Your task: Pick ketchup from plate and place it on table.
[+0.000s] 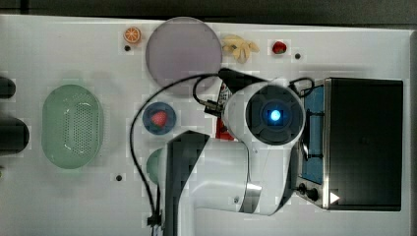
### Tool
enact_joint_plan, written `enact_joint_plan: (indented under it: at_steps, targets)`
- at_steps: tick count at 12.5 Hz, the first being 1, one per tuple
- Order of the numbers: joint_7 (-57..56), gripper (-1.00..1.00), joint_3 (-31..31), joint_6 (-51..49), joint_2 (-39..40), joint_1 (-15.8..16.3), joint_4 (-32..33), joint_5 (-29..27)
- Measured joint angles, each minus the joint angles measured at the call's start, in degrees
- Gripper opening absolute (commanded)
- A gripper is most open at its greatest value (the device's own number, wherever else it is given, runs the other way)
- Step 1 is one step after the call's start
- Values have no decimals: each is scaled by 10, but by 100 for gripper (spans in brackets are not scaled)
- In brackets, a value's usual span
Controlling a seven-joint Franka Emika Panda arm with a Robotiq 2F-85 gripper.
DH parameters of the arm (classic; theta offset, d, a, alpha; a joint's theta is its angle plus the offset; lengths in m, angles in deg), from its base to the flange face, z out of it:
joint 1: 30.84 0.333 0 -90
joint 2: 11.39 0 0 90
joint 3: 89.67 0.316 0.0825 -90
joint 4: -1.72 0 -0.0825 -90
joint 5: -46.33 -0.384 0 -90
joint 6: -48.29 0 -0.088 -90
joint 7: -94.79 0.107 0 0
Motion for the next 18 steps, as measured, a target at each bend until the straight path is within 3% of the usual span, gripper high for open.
enact_joint_plan:
  at_steps: [4, 7, 8, 10, 12, 15, 18]
  targets:
    - [0, 20, 5, 118, 74, -1, 128, 1]
    - [0, 20, 15, 161, 152, 4, 151, 1]
    - [0, 25, 15, 180, 176, 7, 148, 1]
    - [0, 66, 15, 227, 207, 8, 149, -2]
    - [0, 100, 15, 232, 207, 9, 148, -2]
    - [8, 100, 15, 207, 171, 7, 138, -3]
    - [60, 100, 15, 100, 83, 6, 96, -2]
